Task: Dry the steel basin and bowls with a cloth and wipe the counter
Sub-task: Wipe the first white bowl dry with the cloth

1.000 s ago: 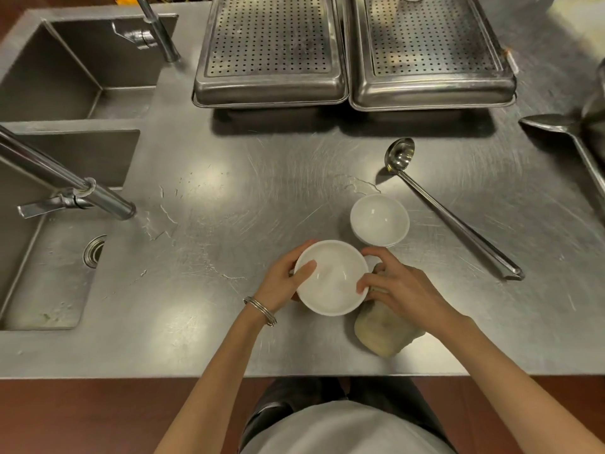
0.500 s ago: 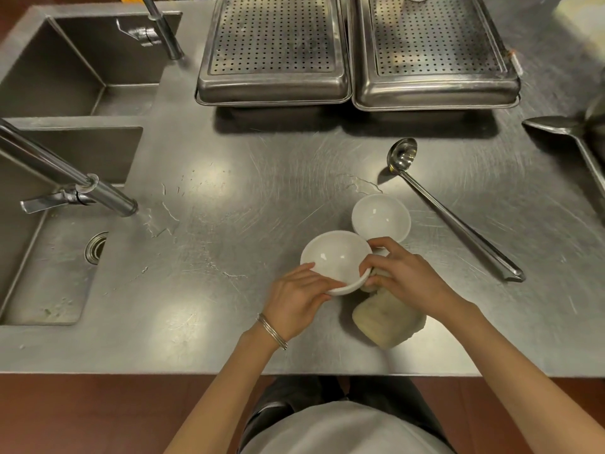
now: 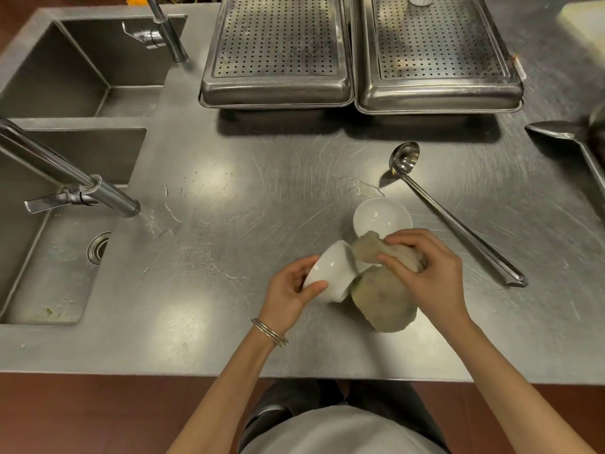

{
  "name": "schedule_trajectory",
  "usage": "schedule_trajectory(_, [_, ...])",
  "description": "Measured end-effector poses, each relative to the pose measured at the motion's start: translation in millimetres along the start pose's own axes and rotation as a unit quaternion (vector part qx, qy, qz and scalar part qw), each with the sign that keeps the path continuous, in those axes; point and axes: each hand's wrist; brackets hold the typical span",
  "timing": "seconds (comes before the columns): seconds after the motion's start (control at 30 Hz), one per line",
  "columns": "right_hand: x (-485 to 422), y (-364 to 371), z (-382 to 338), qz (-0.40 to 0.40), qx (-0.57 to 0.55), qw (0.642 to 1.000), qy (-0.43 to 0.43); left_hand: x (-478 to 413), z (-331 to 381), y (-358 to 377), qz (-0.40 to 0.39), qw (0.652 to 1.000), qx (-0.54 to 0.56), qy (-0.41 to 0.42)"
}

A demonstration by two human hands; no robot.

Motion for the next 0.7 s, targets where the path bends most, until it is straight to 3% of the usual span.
schedule_trajectory(0.1, [2.2, 20.2, -19.5, -0.055, -0.024, 0.995, -0.078, 1.7, 3.4, 10.3, -0.011, 0.999, 0.033, -0.019])
schedule_trajectory(0.17, [7.7, 36.1, -21.2, -0.127, 0.045, 0.979, -0.154, 4.3, 3.9, 17.8, -0.004, 0.999, 0.046, -0.014])
schedule_trajectory(0.23, [13.8, 45.4, -14.3, -0.146, 0.136, 0.956, -0.214, 7.4, 4.4, 19.8, 0.005, 0.998, 0.067, -0.017])
schedule_trajectory(0.3, [12.8, 45.1, -6.8, -0.136, 0.159, 0.959, -0.192, 9.4, 4.2, 18.3, 0.002, 0.996, 0.088, -0.027])
schedule_trajectory(0.4, [2.9, 38.2, 10.4, -0.117, 0.085, 0.989, -0.031, 16.7, 3.2, 13.2, 0.001, 0.993, 0.112, -0.035])
schedule_trajectory(0.5, [-10.8, 20.9, 26.7, -0.073, 0.051, 0.992, 0.087, 21.3, 7.5, 5.5, 0.002, 0.987, 0.155, -0.037])
schedule_trajectory(0.57, [-19.1, 17.2, 14.9, -0.057, 0.068, 0.994, 0.057, 16.5, 11.3, 3.0, -0.002, 0.987, 0.155, -0.028])
schedule_trajectory(0.7, [-11.3, 34.6, -19.7, -0.102, 0.107, 0.985, -0.094, 6.3, 20.1, 7.2, 0.021, 0.985, 0.171, -0.006])
Point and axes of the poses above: each hand's wrist, its own x-axis away from the middle knuckle, its own y-axis out of the palm, z = x × y, and after that the axes turned 9 degrees about -y, right-handed
